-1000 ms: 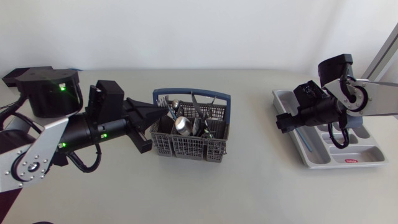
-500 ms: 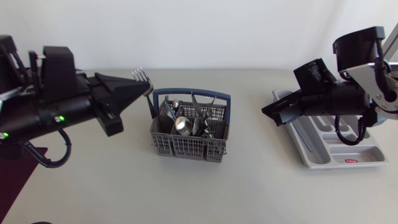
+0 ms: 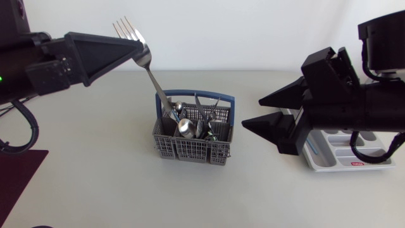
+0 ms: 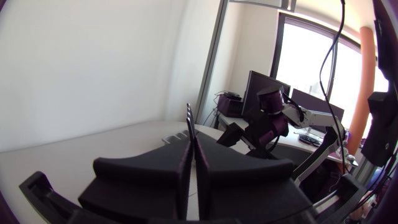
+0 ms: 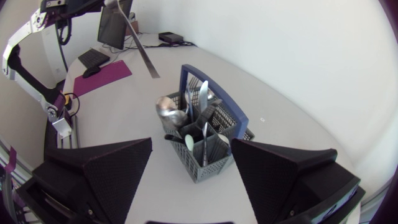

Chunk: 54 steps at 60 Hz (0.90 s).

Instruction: Sort the cutlery from the basket into the organizer compartments.

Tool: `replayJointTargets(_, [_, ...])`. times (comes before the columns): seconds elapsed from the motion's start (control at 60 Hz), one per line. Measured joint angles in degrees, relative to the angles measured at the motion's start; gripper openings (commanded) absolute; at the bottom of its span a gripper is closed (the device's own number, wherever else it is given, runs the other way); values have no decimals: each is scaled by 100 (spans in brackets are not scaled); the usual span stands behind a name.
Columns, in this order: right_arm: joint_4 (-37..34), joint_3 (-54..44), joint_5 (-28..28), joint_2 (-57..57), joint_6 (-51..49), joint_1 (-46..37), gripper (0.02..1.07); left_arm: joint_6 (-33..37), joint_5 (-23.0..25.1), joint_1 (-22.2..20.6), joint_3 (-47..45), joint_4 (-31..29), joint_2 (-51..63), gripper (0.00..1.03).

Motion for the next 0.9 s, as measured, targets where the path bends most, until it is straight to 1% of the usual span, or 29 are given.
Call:
replayJointTargets(0.15, [-4,0,-87,-79,2,348,93,-291,433,-4,177,-24,236,3])
replayJointTargets(0.317, [0,0,-181,-122,2,684,93,-487,737,-201,289,-70,584,3])
replayJointTargets(0.517, [232,-2,-184,-129,74,1014,93,-509,953,-544,304,-94,955,3])
replayJointTargets(0.667, [444,0,-184,20,133,1224,92,-511,1335,-632,374,-127,1270,3])
replayJointTargets(0.75, [498,4,-192,140,136,1362,84,-516,1427,-680,494,-155,1456,3])
replayJointTargets(0.8, [564,11,-205,212,136,1401,83,-529,1515,-719,553,-173,1532,3])
replayJointTargets(0.867, [636,11,-223,284,138,1419,78,-533,1606,-774,616,-190,1617,3])
replayJointTargets(0.9, [664,11,-225,317,138,1423,78,-555,1657,-787,638,-195,1661,3])
